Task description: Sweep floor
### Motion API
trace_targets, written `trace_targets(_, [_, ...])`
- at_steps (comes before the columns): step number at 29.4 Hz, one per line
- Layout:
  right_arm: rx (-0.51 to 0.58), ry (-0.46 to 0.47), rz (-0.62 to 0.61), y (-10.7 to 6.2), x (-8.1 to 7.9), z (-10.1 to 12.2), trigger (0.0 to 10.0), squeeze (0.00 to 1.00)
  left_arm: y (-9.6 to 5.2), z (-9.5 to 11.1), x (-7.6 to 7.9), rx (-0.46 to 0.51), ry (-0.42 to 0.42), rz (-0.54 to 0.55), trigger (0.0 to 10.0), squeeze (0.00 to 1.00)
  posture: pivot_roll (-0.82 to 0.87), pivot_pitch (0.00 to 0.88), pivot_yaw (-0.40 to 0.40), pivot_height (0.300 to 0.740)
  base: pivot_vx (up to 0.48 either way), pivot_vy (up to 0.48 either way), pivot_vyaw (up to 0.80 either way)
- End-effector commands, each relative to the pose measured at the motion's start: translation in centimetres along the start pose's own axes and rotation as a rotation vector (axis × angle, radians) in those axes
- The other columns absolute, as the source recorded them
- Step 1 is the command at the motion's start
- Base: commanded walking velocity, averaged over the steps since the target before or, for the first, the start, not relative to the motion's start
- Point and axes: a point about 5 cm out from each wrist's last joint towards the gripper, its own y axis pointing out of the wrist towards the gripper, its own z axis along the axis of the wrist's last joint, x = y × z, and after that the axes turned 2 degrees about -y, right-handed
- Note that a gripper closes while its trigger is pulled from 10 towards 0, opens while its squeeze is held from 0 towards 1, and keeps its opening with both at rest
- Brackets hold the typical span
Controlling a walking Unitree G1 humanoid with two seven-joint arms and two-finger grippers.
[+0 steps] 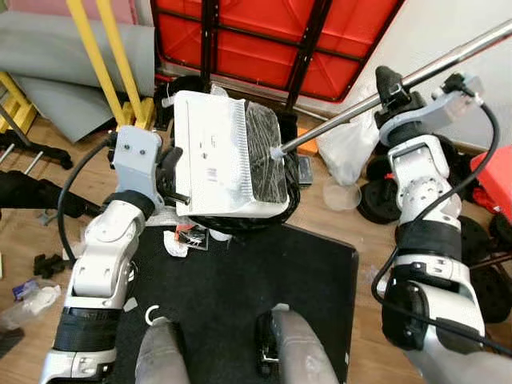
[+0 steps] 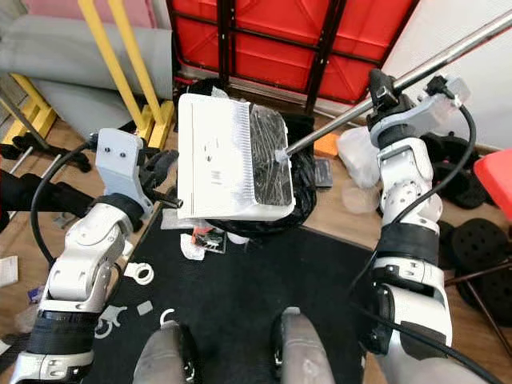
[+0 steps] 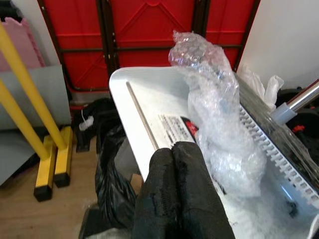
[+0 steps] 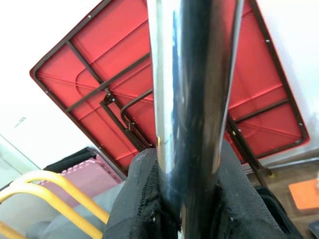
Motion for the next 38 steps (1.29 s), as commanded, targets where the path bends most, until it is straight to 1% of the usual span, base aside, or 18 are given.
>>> trace_targets(1, [0.045,-0.009,-0.020,-0.4,0.7,0.6,0.0,0.00,-0.5,-1.4,0.8,-0.048,-0.019,-0.026,10.0,0.00,-0.13,0.145,-0.158,0.740,0.000,0.000,0.00])
trace_targets(3, [0.031,-0.009,-0.029,-0.7,1.1,0.1,0.0,0.00,-0.7,-1.8,1.2,-0.057,-0.029,-0.037,10.0,0.00,-0.13,0.145,-0.158,0.740,0.000,0.000,0.00])
trace_targets(10, [0.021,-0.010,-0.030,-1.1,1.2,-0.3,0.0,0.00,-0.9,-1.9,1.6,-0.061,-0.041,-0.052,10.0,0.00,-0.14,0.148,-0.157,0.740,0.000,0.000,0.00])
trace_targets(11, [0.023,-0.008,-0.036,-1.1,1.2,-0.3,7.3,0.00,-0.9,-1.9,1.7,-0.060,-0.044,-0.057,10.0,0.00,-0.14,0.148,-0.157,0.740,0.285,0.000,0.00])
trace_targets(12, [0.025,-0.006,-0.040,-1.1,1.2,-0.4,7.3,0.00,-0.9,-1.9,1.7,-0.060,-0.045,-0.060,10.0,0.00,-0.14,0.149,-0.156,0.740,0.285,0.000,0.00])
trace_targets(13, [0.020,-0.011,-0.043,-1.0,1.2,-0.4,10.0,0.00,-0.9,-1.9,1.7,-0.058,-0.047,-0.064,10.0,0.00,-0.14,0.149,-0.155,0.740,0.337,0.000,0.00])
trace_targets(16, [0.011,-0.042,-0.035,-0.9,1.0,-0.4,10.0,0.00,-1.0,-1.8,1.8,-0.056,-0.052,-0.068,10.0,0.00,-0.14,0.150,-0.156,0.740,0.362,0.000,0.00])
trace_targets(21, [0.027,-0.019,-0.039,-0.9,0.9,-0.2,10.0,0.00,-0.9,-1.8,1.9,-0.055,-0.053,-0.071,10.0,0.00,-0.14,0.151,-0.156,0.740,0.386,0.000,-0.73])
trace_targets(24, [0.024,-0.022,-0.038,-0.8,0.8,-0.3,10.0,0.00,-0.9,-1.8,2.0,-0.055,-0.057,-0.072,10.0,0.00,-0.14,0.152,-0.155,0.740,0.386,0.000,0.00])
trace_targets(27, [0.006,-0.027,-0.014,-0.8,0.4,-0.4,10.0,0.00,-0.7,-1.8,2.3,-0.053,-0.062,-0.076,10.0,0.00,-0.14,0.152,-0.155,0.740,0.386,0.000,-0.80])
trace_targets(32, [0.001,-0.027,-0.019,-0.8,0.3,-0.5,10.0,0.00,-0.7,-1.8,2.4,-0.051,-0.065,-0.077,10.0,0.00,-0.14,0.153,-0.158,0.740,0.385,0.000,0.00])
trace_targets(38, [-0.006,-0.023,0.011,-0.8,-0.1,-0.8,10.0,0.00,-0.7,-1.7,2.3,-0.049,-0.066,-0.076,10.0,0.00,-0.14,0.156,-0.160,0.740,0.384,0.000,0.00])
